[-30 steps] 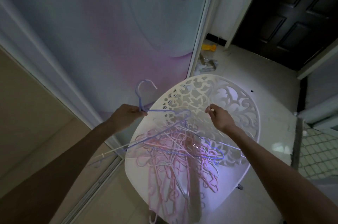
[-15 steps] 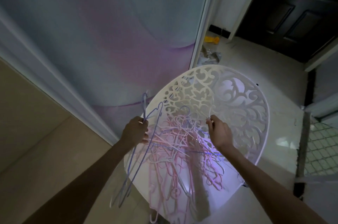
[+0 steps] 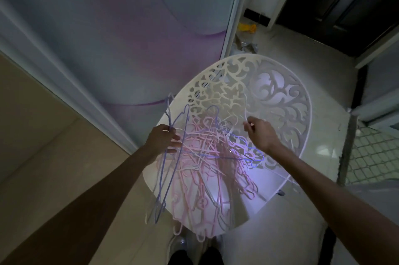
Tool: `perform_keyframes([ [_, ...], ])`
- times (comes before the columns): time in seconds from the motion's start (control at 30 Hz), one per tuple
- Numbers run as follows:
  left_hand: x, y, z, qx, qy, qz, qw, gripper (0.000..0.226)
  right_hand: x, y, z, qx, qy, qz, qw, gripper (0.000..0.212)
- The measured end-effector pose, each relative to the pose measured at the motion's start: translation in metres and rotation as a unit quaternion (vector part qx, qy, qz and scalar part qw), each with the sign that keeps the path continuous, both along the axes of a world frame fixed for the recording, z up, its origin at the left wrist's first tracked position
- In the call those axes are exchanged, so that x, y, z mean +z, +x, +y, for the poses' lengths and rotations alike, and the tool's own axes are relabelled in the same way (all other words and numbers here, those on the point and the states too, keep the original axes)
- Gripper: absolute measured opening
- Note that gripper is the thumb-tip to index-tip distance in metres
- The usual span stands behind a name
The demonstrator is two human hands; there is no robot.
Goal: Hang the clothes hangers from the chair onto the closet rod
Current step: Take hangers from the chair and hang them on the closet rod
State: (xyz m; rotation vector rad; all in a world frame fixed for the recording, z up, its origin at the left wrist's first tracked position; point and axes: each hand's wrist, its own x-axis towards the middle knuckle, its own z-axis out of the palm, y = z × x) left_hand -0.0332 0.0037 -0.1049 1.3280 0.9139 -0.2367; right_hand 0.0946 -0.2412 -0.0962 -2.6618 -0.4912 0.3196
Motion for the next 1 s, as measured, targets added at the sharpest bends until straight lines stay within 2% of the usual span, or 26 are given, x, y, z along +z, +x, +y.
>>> perform_keyframes([
  [0.07,0.001,0.000,-0.004,-0.009,-0.005,-0.003,1.000,0.023,0.011,0.004,0.006,0.001,0.015,-0.004,1.000,0.031],
  [0.17,0.002,-0.001,-0.007,-0.010,-0.008,-0.004,1.000,0.022,0.032,0.011,0.017,0.015,-0.013,0.029,0.999,0.031],
  [0.3,0.015,-0.006,-0.005,-0.001,-0.039,0.009,0.999,0.027,0.060,0.010,0.015,-0.054,0.049,0.057,0.996,0.032],
  [0.37,0.025,-0.011,-0.002,0.008,-0.030,0.005,0.999,0.025,0.070,0.003,0.013,-0.100,0.107,0.113,0.983,0.032],
  [0.47,0.060,-0.027,0.005,-0.001,-0.033,-0.002,0.999,0.020,0.101,-0.019,0.016,-0.155,0.181,0.250,0.938,0.032],
  [0.57,0.094,-0.048,0.008,-0.031,-0.031,0.002,0.999,0.015,0.131,-0.044,0.022,-0.115,0.203,0.364,0.902,0.025],
  [0.63,0.117,-0.066,0.008,-0.031,-0.042,-0.006,0.999,0.009,0.150,-0.063,0.030,-0.068,0.214,0.406,0.886,0.023],
  [0.77,0.165,-0.118,0.002,0.002,-0.046,-0.044,0.998,0.015,0.190,-0.106,0.051,0.000,0.213,0.449,0.868,0.028],
  [0.83,0.186,-0.146,-0.001,0.022,-0.042,-0.062,0.997,0.012,0.205,-0.128,0.062,0.049,0.192,0.436,0.878,0.024],
  [1.0,0.215,-0.223,-0.008,0.130,-0.070,-0.089,0.985,0.013,0.223,-0.185,0.086,0.127,0.173,0.439,0.872,0.018],
])
